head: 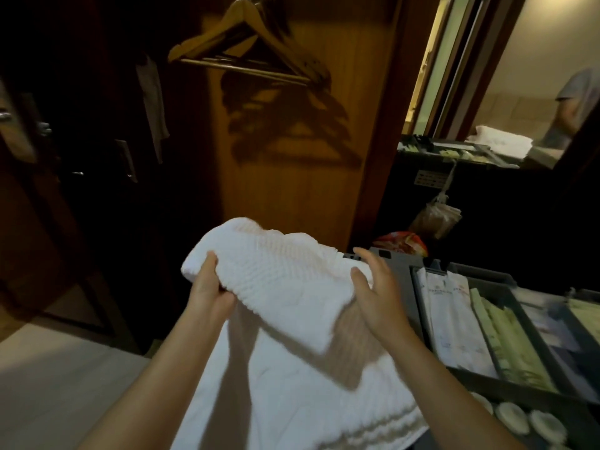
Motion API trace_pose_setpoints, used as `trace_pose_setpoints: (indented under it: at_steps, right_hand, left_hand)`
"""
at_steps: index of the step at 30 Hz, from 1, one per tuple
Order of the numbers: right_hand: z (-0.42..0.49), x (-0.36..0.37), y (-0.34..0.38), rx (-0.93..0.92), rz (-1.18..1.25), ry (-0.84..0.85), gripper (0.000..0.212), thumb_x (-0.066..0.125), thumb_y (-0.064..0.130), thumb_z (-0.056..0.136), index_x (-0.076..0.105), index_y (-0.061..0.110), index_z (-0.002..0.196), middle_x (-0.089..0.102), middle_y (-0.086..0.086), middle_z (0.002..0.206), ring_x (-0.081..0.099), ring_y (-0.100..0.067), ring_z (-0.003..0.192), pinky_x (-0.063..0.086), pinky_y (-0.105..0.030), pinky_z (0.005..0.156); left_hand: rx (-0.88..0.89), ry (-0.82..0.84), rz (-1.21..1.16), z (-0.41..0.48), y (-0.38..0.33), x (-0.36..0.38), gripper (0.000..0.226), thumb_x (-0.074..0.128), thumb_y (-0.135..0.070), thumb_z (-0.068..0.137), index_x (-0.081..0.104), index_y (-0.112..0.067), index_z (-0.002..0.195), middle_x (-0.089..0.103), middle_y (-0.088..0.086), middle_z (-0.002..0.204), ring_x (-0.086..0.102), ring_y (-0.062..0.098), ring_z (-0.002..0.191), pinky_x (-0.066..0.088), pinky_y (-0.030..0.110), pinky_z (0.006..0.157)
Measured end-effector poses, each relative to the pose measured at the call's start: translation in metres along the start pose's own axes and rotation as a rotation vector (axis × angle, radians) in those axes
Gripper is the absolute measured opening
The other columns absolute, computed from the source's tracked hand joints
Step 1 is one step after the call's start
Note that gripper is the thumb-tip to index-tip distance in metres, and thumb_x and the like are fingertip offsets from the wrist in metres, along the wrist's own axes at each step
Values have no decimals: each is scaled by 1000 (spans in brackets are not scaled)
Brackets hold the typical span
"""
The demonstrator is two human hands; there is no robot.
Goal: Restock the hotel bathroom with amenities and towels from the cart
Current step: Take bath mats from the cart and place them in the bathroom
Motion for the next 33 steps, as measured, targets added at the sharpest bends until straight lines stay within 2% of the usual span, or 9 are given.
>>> trace_pose_setpoints:
  at_steps: [6, 9, 11, 14, 18, 22, 26, 29, 33]
  right_hand:
    - [-28, 17, 16, 60, 184, -45, 33, 48, 15, 95, 51, 20, 128, 48, 8, 129, 43, -8, 120, 37, -30, 104]
    - [-44, 29, 20, 23, 380, 72, 18, 45, 17, 97, 62, 15, 96, 69, 0, 88, 64, -8, 75, 51, -18, 66]
    - [-52, 37, 21, 163, 481, 271, 36, 38, 26, 99, 63, 7, 82, 68, -7, 66, 64, -13, 54, 51, -20, 52]
    - [-59, 39, 20, 404, 467, 554, 61, 24, 42, 99, 67, 1, 84, 70, -14, 72, 69, -21, 62, 57, -27, 59]
    - [-65, 38, 11, 565, 560, 701, 67, 20, 52, 97, 57, 3, 124, 66, -5, 105, 66, -15, 95, 54, -24, 81]
    - [-72, 48, 14, 452, 917, 553, 49, 21, 51, 94, 52, 28, 125, 60, 3, 127, 56, -16, 115, 43, -33, 101]
    - [-68, 59, 14, 492, 1327, 298, 63, 61, 62, 75, 64, 15, 117, 60, -17, 127, 48, -35, 126, 31, -51, 112]
    - [-53, 58, 15, 537, 1430, 209, 80, 81, 57, 51, 62, 14, 116, 60, -21, 125, 49, -37, 124, 32, -50, 110]
    - [-41, 61, 25, 606, 1502, 170, 65, 57, 54, 78, 48, 19, 133, 59, -15, 127, 53, -34, 120, 35, -50, 108]
  left_hand:
    - [-163, 14, -218, -33, 49, -17, 52, 44, -36, 97, 35, -9, 140, 44, 16, 142, 43, 33, 129, 40, 49, 98]
    - [-155, 26, -285, -45, 59, -17, 48, 42, -34, 98, 39, -8, 138, 45, 16, 141, 42, 32, 130, 34, 50, 104]
    - [-180, 27, -307, -47, 58, -15, 50, 41, -36, 97, 39, -7, 138, 46, 17, 140, 42, 33, 130, 33, 50, 106]
    - [-192, 24, -288, -46, 46, -10, 52, 47, -37, 95, 40, -5, 135, 50, 19, 135, 46, 35, 126, 35, 53, 104]
    - [-141, 83, -343, -43, 40, 1, 53, 51, -30, 94, 38, -2, 137, 50, 19, 135, 48, 34, 124, 34, 50, 108]
    - [-164, 180, -368, -53, 50, 17, 48, 44, -31, 97, 40, -3, 137, 52, 19, 133, 50, 32, 122, 39, 45, 105]
    - [-144, 231, -402, -64, 53, 15, 42, 48, -28, 94, 48, -6, 129, 59, 18, 125, 57, 29, 111, 49, 40, 81]
    - [-149, 228, -371, -67, 53, 0, 45, 51, -29, 91, 48, -9, 131, 59, 16, 126, 55, 30, 114, 48, 42, 83]
    - [-141, 188, -317, -66, 50, -13, 40, 50, -29, 92, 49, -9, 127, 59, 16, 124, 54, 31, 115, 47, 42, 88]
Point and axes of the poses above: each hand's wrist, its own z-axis towards the middle knuckle, its own x-axis out of the palm, y = z × x, the point moved 1 cm from there along z, towards the middle knuckle
